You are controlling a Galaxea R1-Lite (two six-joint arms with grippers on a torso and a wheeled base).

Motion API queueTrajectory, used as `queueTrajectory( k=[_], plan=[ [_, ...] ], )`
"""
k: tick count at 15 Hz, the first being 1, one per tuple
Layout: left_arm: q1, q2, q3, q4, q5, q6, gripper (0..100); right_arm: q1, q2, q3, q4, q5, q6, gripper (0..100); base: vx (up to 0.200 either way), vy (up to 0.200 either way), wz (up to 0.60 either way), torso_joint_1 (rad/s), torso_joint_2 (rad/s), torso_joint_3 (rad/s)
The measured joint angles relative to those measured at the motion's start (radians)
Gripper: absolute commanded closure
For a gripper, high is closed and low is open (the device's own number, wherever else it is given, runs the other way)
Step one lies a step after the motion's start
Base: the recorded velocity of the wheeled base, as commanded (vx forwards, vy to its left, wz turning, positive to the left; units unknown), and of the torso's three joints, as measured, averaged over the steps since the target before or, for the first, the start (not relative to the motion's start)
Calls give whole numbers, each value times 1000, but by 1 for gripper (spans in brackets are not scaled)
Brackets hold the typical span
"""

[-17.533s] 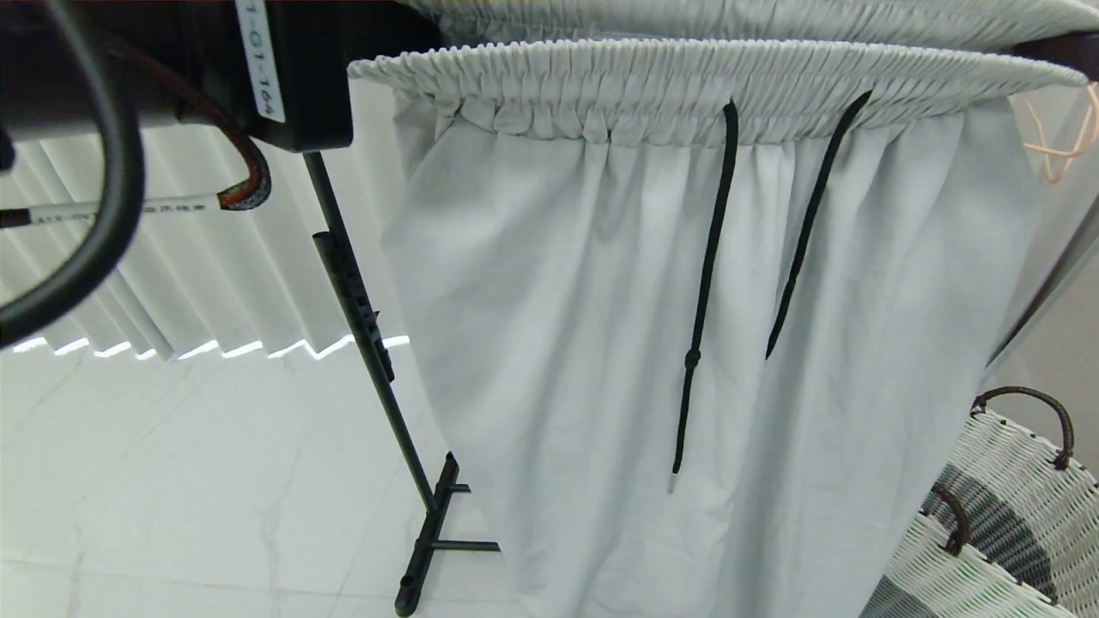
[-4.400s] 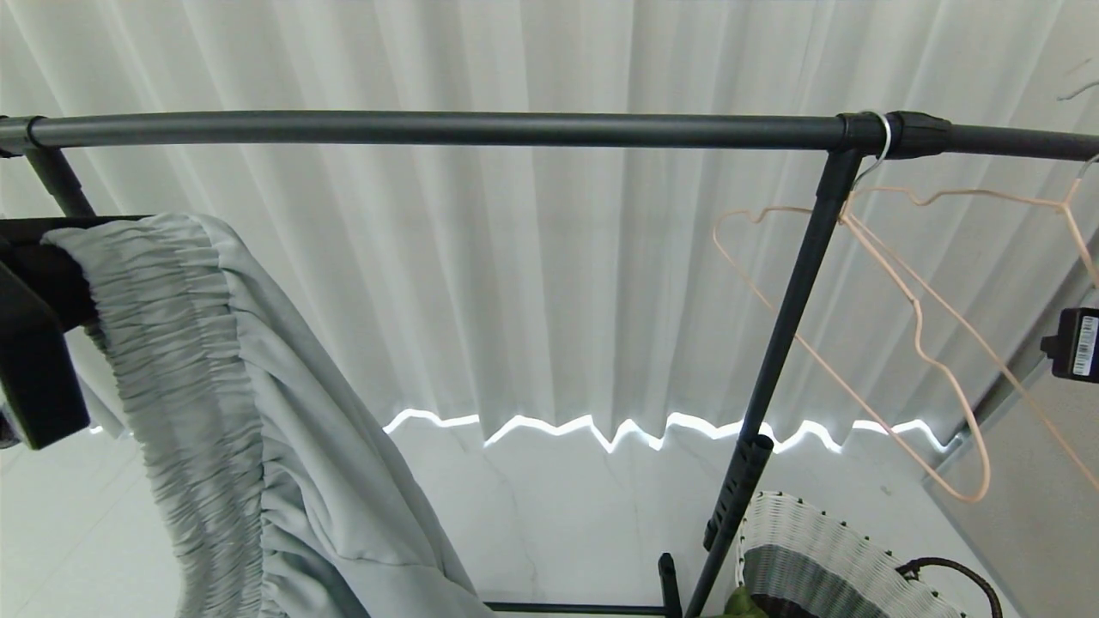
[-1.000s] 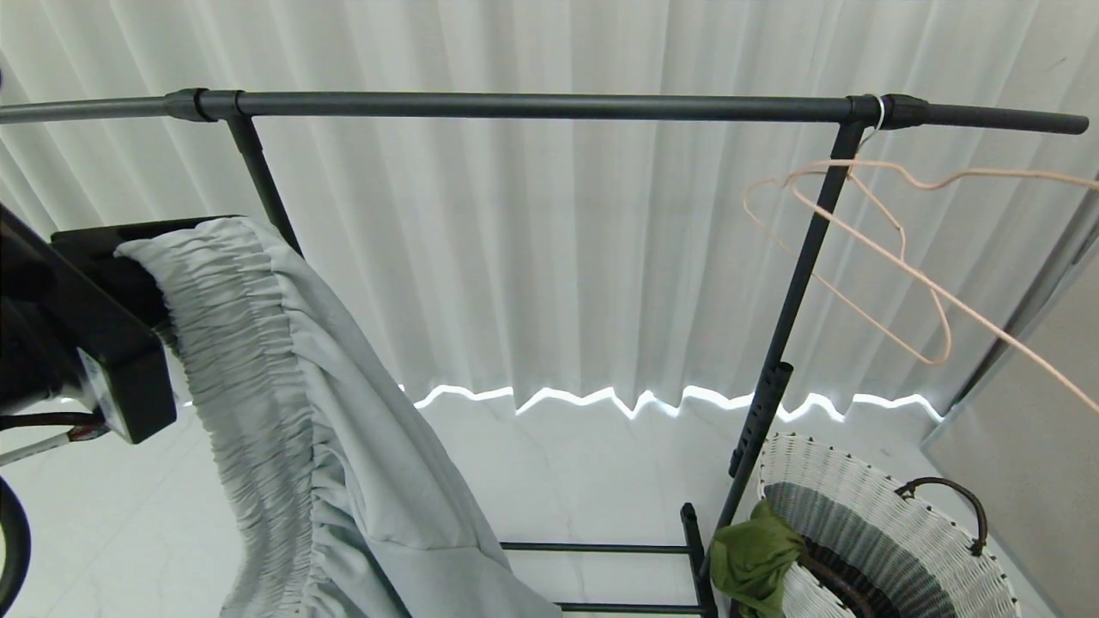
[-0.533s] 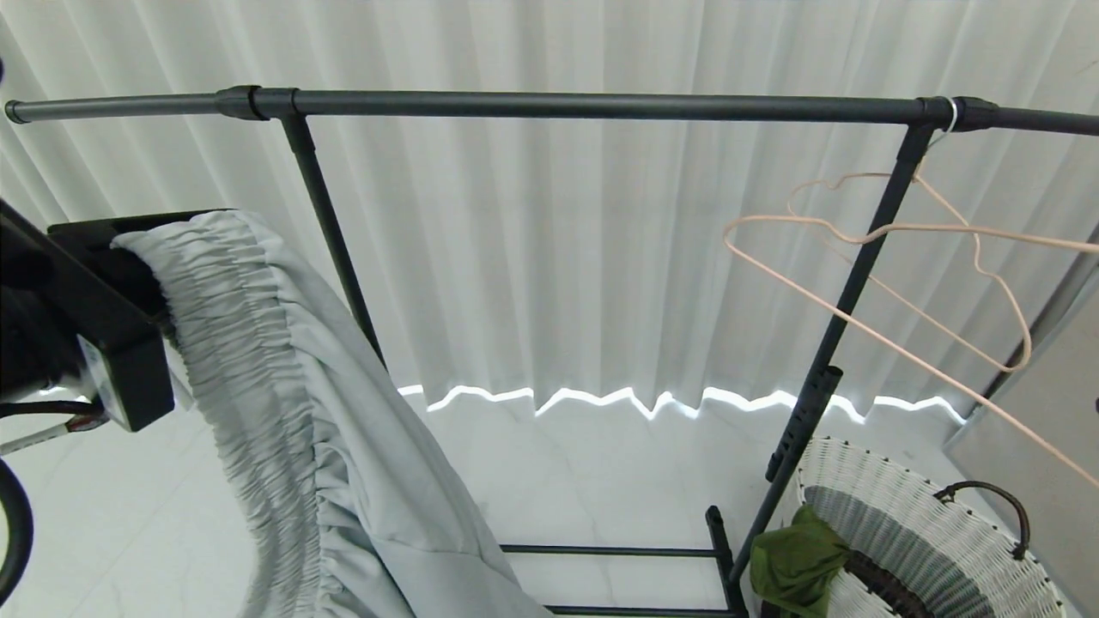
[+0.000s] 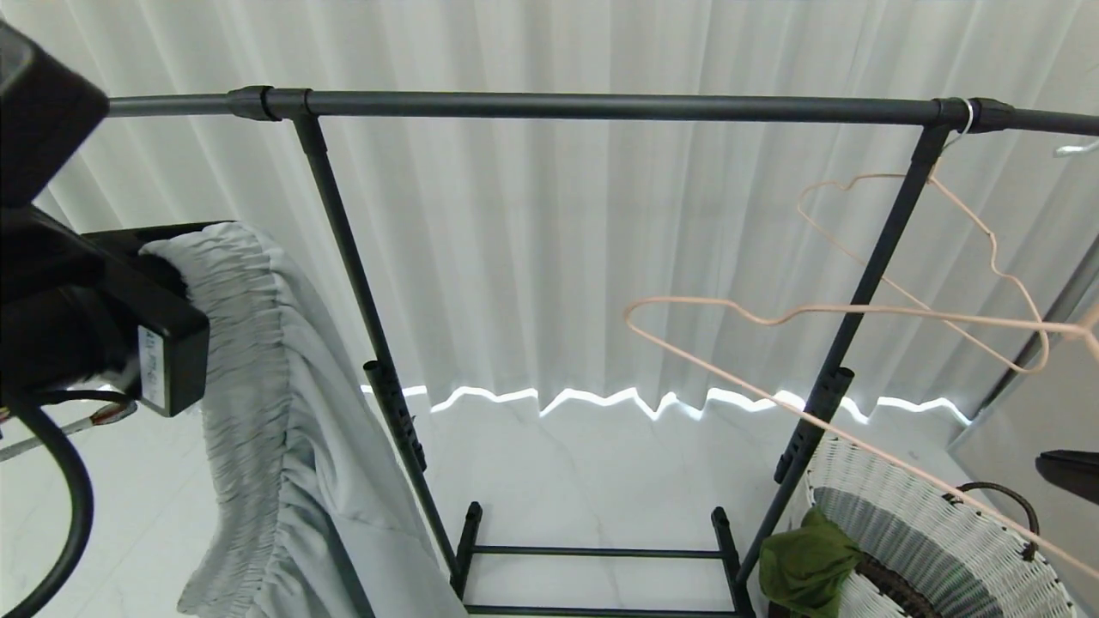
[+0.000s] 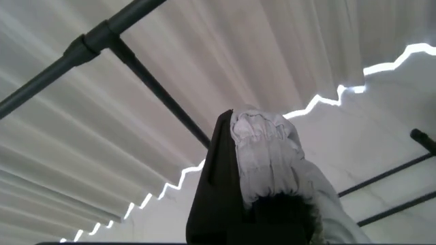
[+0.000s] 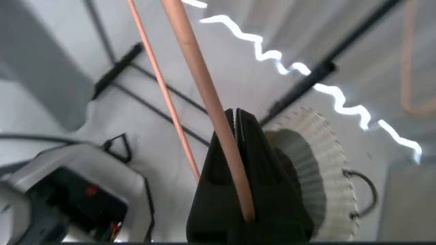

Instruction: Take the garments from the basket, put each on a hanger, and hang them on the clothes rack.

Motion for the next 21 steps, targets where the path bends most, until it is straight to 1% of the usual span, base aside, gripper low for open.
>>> queueTrajectory(
  k=[2,3,4,5,6,7,9,10,13,15,16,19,21],
  plan=[
    [0,46,-57,-1,9,-11,100,78,29,-10,9,0,2,100,0,0,0,0,0,0],
    [1,81,-100,-2,10,-31,100,109,45,-16,9,0,3,100,0,0,0,0,0,0],
    [2,127,-148,-1,10,-82,100,149,64,-20,7,0,9,100,0,0,0,0,0,0],
    [3,173,-189,-2,11,-154,100,182,78,-22,7,0,23,100,0,0,0,0,0,0],
    [5,221,-227,-1,17,-221,100,229,89,-25,6,0,55,100,0,0,0,0,0,0],
    [5,269,-266,-1,22,-264,100,291,102,-31,6,-1,109,100,0,0,0,0,0,0],
    [5,333,-311,-1,26,-286,100,390,130,-64,4,-1,223,100,0,0,0,0,0,0],
    [5,354,-324,-1,26,-286,100,416,147,-85,4,-1,251,100,0,0,0,0,0,0],
    [0,383,-346,-1,25,-288,100,437,197,-143,3,-2,309,100,0,0,0,0,0,0],
    [-2,391,-361,-1,26,-288,100,439,231,-161,4,-17,327,100,0,0,0,0,0,0],
    [-3,394,-370,-1,26,-287,100,439,251,-167,4,-36,340,100,0,0,0,0,0,0],
    [-1,401,-393,-1,28,-285,100,437,315,-197,5,-125,403,100,0,0,0,0,0,0],
    [7,406,-402,-1,46,-282,100,434,351,-223,5,-177,438,100,0,0,0,0,0,0]
  ],
)
